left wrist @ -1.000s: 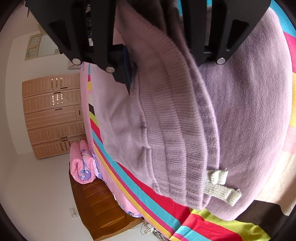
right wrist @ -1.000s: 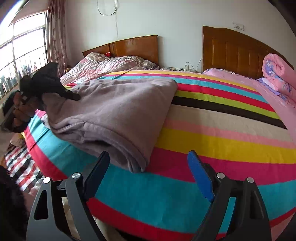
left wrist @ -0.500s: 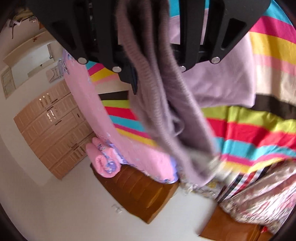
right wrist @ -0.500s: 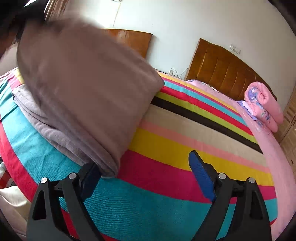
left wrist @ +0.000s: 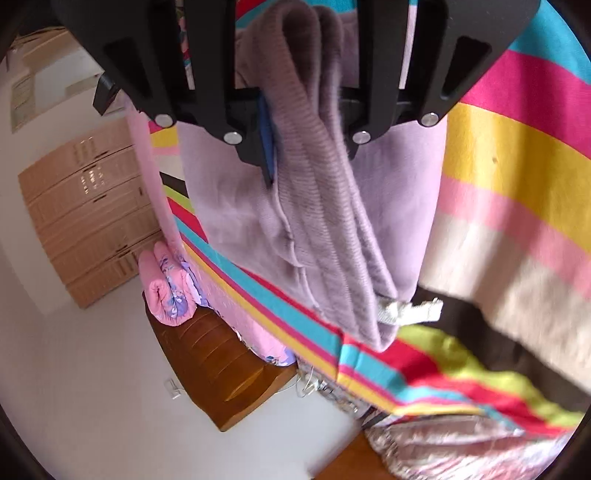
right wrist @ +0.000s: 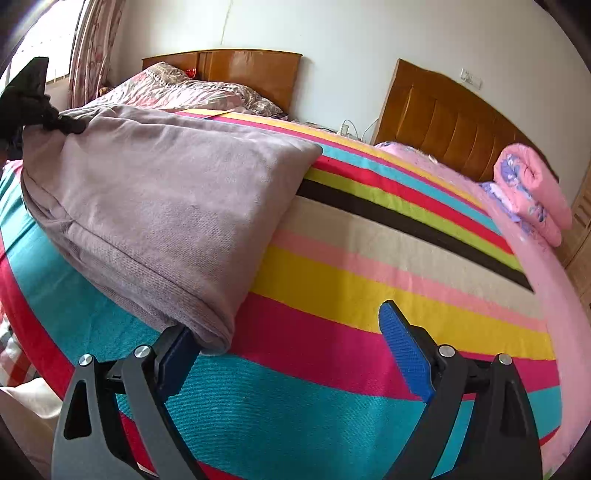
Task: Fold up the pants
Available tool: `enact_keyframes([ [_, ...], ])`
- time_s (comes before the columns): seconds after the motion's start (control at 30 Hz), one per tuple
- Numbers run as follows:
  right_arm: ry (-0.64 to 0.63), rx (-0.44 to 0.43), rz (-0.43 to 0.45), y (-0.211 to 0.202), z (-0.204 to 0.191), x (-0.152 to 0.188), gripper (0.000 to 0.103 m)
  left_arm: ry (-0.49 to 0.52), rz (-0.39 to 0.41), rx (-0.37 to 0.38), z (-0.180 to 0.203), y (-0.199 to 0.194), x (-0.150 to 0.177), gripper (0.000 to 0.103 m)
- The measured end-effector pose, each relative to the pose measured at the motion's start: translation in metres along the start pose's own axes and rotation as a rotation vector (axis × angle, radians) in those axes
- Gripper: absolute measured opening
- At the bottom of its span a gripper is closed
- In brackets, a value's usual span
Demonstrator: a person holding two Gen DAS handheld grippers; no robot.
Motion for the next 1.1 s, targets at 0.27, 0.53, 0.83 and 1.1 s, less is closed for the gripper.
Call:
enact_keyframes([
  [0.27,-0.002,-0.176,-0.103,-0.011,0.013,-0.005,0.088,-0.081,0.015,0.058,-0.040,0.013,0.028,0.029],
  [0.53,0.154,-0.472,-0.022,-0.045,0.026,-0.035,0.088,-0.056,0.120,-0.539,-0.006,-0.065,0.004,0.089],
  [0.83,-0.061,-0.503,-0.124,0.002,-0.070,-0.044,0.082,0.425,-0.029,-0.469,0.122,0.026,0.026,0.090],
  [1.1,-0.132,-0.522,-0.149,0.006,-0.080,-0.038,0.088,0.502,-0.046,-0.469,0.085,0.042,0.074,0.090],
])
Point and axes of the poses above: each gripper's, at about its wrist camera, not at the fingertips, and y roughly the way its jaws point, z to its right, x to its underside, the point moved 3 cm from there along y, roughly the way its jaws point, and after that the axes turned 15 degrees about y, right-handed, at the moved point
